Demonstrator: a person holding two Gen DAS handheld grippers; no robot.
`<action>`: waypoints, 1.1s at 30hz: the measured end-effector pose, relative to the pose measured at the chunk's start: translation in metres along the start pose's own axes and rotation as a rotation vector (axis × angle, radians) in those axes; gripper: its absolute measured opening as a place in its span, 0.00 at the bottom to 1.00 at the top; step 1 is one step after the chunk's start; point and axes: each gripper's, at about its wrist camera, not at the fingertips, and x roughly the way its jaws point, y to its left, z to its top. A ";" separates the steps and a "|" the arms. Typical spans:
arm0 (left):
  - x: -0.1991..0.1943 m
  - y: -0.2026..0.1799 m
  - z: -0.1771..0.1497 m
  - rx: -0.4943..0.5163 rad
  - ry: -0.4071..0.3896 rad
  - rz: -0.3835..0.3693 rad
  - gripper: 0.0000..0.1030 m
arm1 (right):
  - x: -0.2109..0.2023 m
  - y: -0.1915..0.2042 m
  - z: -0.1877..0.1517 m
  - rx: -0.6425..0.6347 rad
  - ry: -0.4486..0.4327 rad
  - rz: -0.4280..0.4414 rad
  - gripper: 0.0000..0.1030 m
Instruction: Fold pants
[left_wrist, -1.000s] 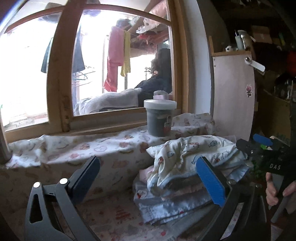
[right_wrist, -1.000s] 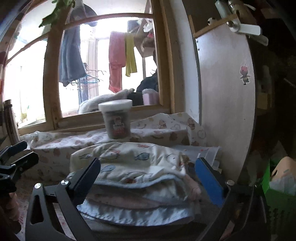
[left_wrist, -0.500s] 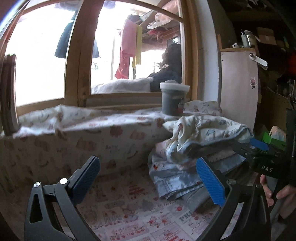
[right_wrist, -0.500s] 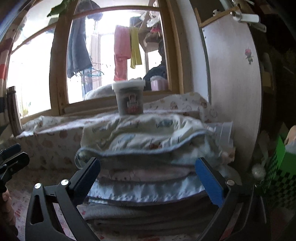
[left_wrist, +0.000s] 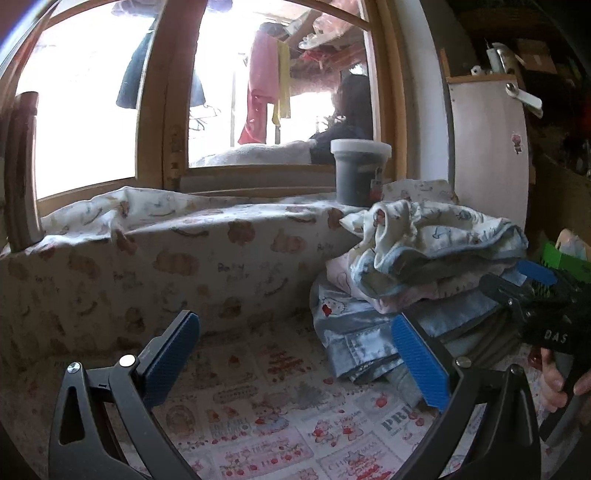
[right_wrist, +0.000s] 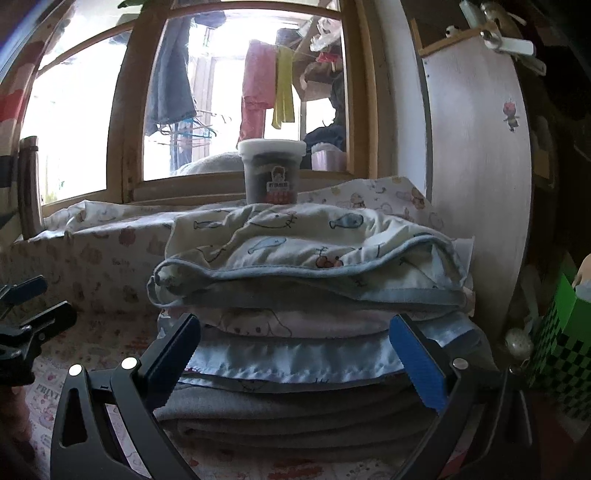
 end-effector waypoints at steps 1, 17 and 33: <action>-0.002 0.001 0.000 -0.005 -0.009 0.007 1.00 | -0.001 0.001 0.000 -0.004 -0.005 0.004 0.99; -0.002 0.006 0.001 -0.024 -0.011 0.045 1.00 | -0.005 0.001 0.000 -0.004 -0.003 0.014 0.99; -0.001 0.006 0.001 -0.009 -0.001 0.045 1.00 | -0.005 0.001 0.000 -0.001 -0.003 0.013 0.99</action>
